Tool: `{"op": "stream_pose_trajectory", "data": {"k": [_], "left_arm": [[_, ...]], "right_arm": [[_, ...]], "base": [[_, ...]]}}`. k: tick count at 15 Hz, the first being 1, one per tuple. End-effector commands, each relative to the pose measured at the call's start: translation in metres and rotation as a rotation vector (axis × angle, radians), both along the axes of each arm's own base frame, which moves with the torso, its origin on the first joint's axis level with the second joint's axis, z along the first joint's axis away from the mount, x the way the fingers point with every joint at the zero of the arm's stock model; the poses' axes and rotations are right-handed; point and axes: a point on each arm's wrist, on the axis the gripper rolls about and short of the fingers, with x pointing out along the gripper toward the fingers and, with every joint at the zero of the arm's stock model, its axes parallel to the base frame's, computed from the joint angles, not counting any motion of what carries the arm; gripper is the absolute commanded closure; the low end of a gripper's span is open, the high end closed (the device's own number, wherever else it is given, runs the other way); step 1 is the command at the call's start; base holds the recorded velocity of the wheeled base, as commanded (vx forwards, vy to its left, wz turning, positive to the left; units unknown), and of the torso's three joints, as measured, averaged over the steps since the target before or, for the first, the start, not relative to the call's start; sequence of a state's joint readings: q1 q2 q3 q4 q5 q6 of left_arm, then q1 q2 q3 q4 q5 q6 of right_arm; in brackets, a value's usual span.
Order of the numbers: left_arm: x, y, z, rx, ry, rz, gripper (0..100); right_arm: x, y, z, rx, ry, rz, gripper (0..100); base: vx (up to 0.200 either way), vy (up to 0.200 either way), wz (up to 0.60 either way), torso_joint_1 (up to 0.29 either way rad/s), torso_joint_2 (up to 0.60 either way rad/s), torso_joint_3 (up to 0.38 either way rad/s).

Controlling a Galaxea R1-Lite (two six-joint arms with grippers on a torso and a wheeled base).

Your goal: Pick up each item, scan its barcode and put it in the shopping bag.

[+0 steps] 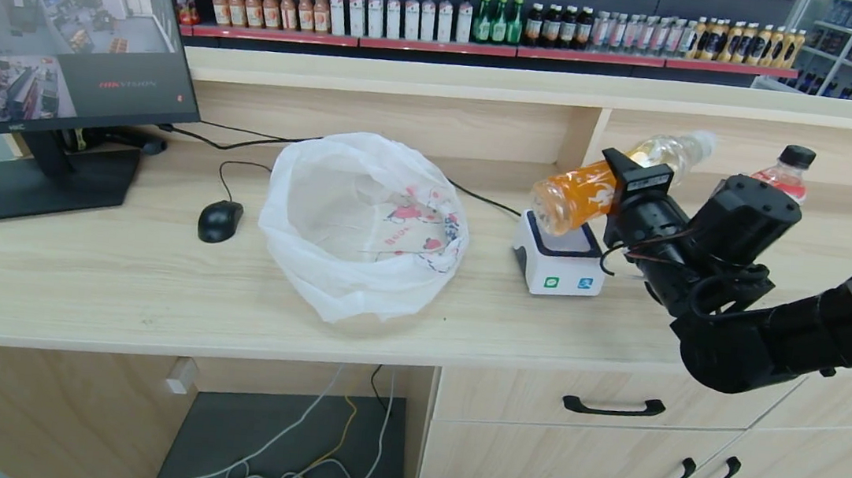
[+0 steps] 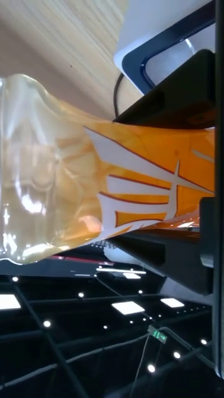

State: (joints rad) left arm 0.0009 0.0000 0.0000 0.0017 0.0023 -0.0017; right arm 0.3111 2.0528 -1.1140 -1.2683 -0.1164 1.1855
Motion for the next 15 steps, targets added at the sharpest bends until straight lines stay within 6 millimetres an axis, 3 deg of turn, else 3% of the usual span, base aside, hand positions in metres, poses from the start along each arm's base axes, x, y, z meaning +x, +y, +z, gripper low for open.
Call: {"op": "stream_pose_trajectory", "data": {"k": [1,4,9,15], "left_arm": [[0.000,0.000,0.000,-0.001,0.000,0.001,0],[0.000,0.000,0.000,-0.004,-0.002,0.001,0],[0.000,0.000,0.000,-0.001,-0.002,0.001,0],[0.000,0.000,0.000,0.000,-0.002,0.000,0]], "right_arm": [[-0.003,0.000,0.008,-0.008,-0.023,-0.002,100],[-0.009,0.008,0.026,-0.056,-0.088,0.000,100],[-0.020,0.031,0.044,-0.362,-0.250,-0.080,100],[-0.030,0.025,0.055,-0.727,-0.491,-0.319,100]], "base": [[0.000,0.000,0.00,0.000,0.00,0.000],[0.000,0.000,0.00,0.000,0.00,0.000],[0.000,0.000,0.00,0.000,0.00,0.000],[0.000,0.000,0.00,0.000,0.00,0.000]]}}
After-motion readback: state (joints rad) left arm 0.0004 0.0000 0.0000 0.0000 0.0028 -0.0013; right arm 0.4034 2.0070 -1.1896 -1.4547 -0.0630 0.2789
